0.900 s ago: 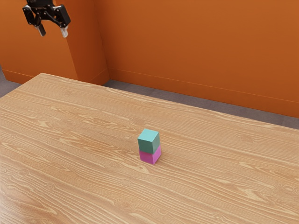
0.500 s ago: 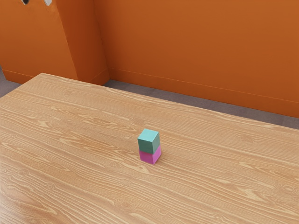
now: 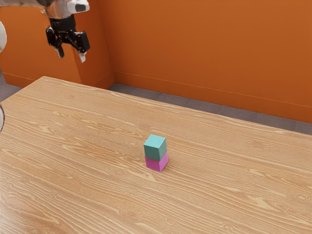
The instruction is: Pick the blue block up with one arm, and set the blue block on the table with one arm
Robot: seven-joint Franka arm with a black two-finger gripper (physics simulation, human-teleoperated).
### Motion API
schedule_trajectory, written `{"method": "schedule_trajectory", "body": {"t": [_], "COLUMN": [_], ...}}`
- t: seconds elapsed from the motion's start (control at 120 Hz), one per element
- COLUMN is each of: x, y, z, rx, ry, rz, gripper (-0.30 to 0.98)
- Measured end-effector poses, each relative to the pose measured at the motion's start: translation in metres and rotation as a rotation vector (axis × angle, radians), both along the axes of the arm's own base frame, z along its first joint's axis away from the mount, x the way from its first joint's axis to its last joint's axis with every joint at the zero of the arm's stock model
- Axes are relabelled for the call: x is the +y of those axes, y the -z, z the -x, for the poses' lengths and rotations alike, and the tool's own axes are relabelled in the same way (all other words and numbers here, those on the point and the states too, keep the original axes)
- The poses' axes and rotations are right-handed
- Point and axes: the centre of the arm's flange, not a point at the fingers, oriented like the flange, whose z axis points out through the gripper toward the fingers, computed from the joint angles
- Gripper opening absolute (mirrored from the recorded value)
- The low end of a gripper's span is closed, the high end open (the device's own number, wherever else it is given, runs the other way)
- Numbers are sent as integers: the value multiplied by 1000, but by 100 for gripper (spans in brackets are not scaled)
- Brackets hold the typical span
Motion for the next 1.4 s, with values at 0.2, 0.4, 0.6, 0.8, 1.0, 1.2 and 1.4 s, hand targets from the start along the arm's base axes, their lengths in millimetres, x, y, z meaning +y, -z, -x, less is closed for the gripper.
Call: {"method": "schedule_trajectory", "body": {"t": [0.2, 0.4, 0.6, 0.8, 1.0, 1.2, 1.4], "x": [-8, -75, -148, -227, -254, -265, -271], "y": [96, 134, 182, 198, 215, 228, 252], "z": [-36, -15, 8, 29, 36, 29, 21], "rx": [56, 70, 76, 35, 17, -17, -33], "ry": [11, 92, 132, 188, 120, 42, -16], "rz": [32, 105, 124, 86, 81, 87, 85], "gripper": [66, 66, 66, 66, 67, 67, 67]}}
